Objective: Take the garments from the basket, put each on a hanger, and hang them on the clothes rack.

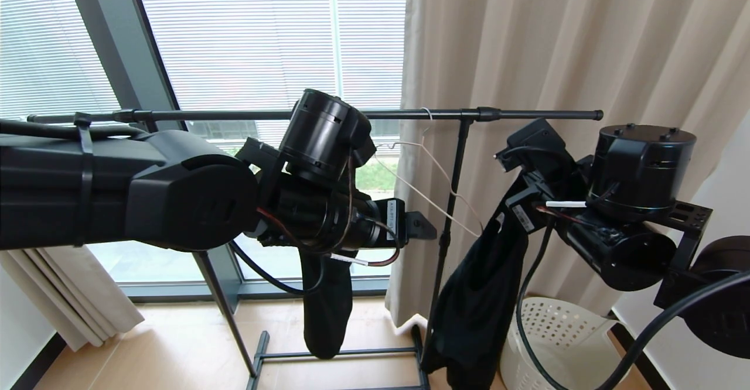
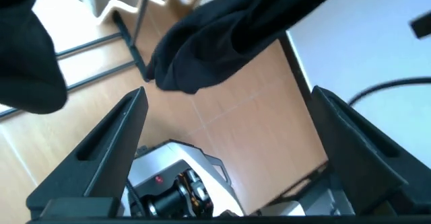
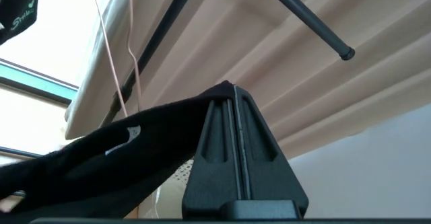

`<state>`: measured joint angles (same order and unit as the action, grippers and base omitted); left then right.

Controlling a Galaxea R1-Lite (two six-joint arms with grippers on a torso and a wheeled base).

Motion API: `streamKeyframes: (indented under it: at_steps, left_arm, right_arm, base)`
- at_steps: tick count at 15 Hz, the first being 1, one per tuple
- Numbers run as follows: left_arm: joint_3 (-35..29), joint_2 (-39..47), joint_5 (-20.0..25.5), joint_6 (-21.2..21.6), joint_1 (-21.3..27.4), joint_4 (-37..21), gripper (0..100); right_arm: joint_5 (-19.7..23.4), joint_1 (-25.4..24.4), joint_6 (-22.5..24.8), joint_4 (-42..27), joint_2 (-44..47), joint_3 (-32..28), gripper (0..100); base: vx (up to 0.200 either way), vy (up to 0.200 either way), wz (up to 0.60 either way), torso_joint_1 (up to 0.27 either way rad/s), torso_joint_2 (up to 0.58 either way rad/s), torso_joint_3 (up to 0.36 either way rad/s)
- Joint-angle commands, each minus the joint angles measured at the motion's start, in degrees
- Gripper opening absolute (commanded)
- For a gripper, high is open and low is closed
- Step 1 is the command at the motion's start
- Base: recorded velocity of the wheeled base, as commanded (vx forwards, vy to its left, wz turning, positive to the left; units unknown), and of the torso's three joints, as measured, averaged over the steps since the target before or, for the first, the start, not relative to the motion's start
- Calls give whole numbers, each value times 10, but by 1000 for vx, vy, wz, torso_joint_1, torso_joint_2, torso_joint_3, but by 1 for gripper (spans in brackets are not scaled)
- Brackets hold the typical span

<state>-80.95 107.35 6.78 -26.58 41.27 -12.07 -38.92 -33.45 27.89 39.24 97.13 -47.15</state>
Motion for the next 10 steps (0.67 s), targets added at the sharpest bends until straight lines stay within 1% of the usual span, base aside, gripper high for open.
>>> streamKeyframes:
  at_steps: [1,2,3,4,5,6,7,10]
  left_arm:
    - [-4,-7,1,0,-4,0,100]
    - [-11,-1,-4,0,-4,0,100]
    - [-18,7,-18,0,-5,0,100]
    - [-18,7,-18,0,-5,0,100]
    - [-35,28,-51,0,-4,0,100]
    - [-43,36,-61,0,-4,-1,100]
    - [-55,52,-77,0,-2,-1,100]
    - [-77,81,-106,1,-1,-1,100]
  right_arm:
    - [1,1,8,0,-18,9,0]
    - [1,6,17,0,-24,14,0]
    - [1,22,26,0,-26,15,0]
    - [1,22,26,0,-26,15,0]
    - [1,57,51,0,-27,19,0]
    - [1,68,59,0,-28,22,0]
    - [1,91,76,0,-32,22,0]
    - [2,121,86,2,-31,15,0]
  base:
    - [0,0,0,0,0,0]
    - [0,0,0,0,0,0]
    - [0,0,0,0,0,0]
    - [0,0,0,0,0,0]
    - [0,0,0,0,0,0]
    - [0,0,0,0,0,0]
    - [0,0,0,0,0,0]
    - [0,0,0,0,0,0]
